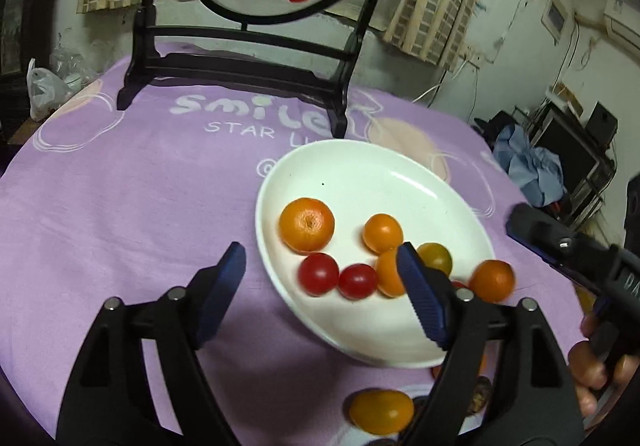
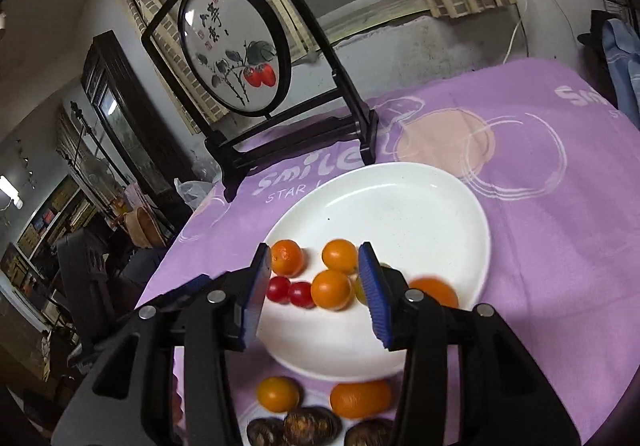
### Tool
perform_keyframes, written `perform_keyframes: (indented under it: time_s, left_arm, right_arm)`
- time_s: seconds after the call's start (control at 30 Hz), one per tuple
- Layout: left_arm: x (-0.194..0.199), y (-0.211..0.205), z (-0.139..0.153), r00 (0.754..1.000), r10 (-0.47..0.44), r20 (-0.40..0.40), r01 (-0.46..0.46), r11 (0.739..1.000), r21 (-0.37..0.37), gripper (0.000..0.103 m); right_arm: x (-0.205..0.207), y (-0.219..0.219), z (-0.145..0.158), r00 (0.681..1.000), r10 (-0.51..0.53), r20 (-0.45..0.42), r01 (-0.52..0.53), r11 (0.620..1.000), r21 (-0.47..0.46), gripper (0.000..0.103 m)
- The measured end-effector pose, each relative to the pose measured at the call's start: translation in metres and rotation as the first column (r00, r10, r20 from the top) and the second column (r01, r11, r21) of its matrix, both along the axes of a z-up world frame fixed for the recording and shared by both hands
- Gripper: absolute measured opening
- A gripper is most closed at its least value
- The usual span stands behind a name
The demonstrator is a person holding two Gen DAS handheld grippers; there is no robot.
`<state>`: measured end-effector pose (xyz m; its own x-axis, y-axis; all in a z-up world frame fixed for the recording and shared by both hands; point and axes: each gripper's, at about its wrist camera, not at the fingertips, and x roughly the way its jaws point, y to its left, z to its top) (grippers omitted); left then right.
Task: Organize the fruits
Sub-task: 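Open both tools to drop the orange and red tomato onto the plate, then grasp a dark brown fruit with the right tool while the left tool grasps a red tomato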
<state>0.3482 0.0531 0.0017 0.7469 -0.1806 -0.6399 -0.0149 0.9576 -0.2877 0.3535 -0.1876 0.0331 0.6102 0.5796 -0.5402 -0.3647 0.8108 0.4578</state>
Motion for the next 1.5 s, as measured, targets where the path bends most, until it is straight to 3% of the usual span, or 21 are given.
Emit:
perform_keyframes:
  time_s: [0.1, 0.27, 0.47, 0.63, 1.0, 1.17, 1.3, 1.4, 1.43, 1.5]
  left_arm:
    - [-0.02, 0.011, 0.008, 0.999, 0.053, 0.011, -0.053, 0.999, -0.01, 0.091]
    - [-0.057, 0.018, 0.024, 0.996, 0.072, 0.049, -0.073, 0.997, 0.016, 0.096]
    - [-0.098, 0.012, 0.006, 0.998, 0.056, 0.022, -0.057, 0.997, 0.059, 0.097]
    - [-0.108, 0.007, -0.003, 0.998, 0.057, 0.013, -0.058, 0.987, 0.153, 0.097]
    - [-0.108, 0.018, -0.005, 0.997, 0.077, -0.02, -0.075, 0.993, 0.092, 0.097]
    - [-0.109, 0.015, -0.005, 0.997, 0.069, -0.015, -0.067, 0.993, 0.101, 0.097]
    - [-0.109, 0.012, -0.006, 0.998, 0.066, -0.019, -0.063, 0.991, 0.121, 0.097]
    - [-0.11, 0.011, -0.005, 0.999, 0.05, -0.021, -0.047, 0.992, 0.121, 0.097]
    - [-0.112, 0.011, -0.004, 0.999, 0.032, -0.025, -0.028, 0.993, 0.117, 0.097]
    - [-0.122, 0.003, 0.0, 0.995, -0.092, -0.037, 0.095, 0.992, 0.078, 0.097]
  right_arm:
    - [-0.034, 0.003, -0.006, 0.999, 0.035, 0.027, -0.03, 0.988, -0.148, 0.045]
    - [-0.078, 0.017, -0.039, 0.992, 0.119, 0.034, -0.096, 0.913, -0.397, 0.045]
    - [-0.078, 0.02, -0.07, 0.989, 0.136, -0.066, -0.15, 0.849, -0.506, 0.045]
    - [-0.079, 0.017, -0.076, 0.982, 0.166, -0.088, -0.188, 0.855, -0.483, 0.045]
    - [-0.083, 0.033, -0.089, 0.981, 0.192, -0.037, -0.179, 0.807, -0.562, 0.045]
    - [-0.084, 0.031, -0.088, 0.981, 0.191, -0.034, -0.177, 0.811, -0.558, 0.042]
    - [-0.085, 0.023, -0.078, 0.984, 0.172, -0.038, -0.167, 0.843, -0.511, 0.042]
    - [-0.085, 0.006, -0.06, 0.988, 0.155, -0.026, -0.153, 0.91, -0.385, 0.042]
    - [-0.084, -0.002, -0.054, 0.988, 0.151, -0.031, -0.152, 0.933, -0.326, 0.042]
    - [-0.082, -0.007, -0.051, 0.988, 0.145, -0.046, -0.152, 0.946, -0.285, 0.042]
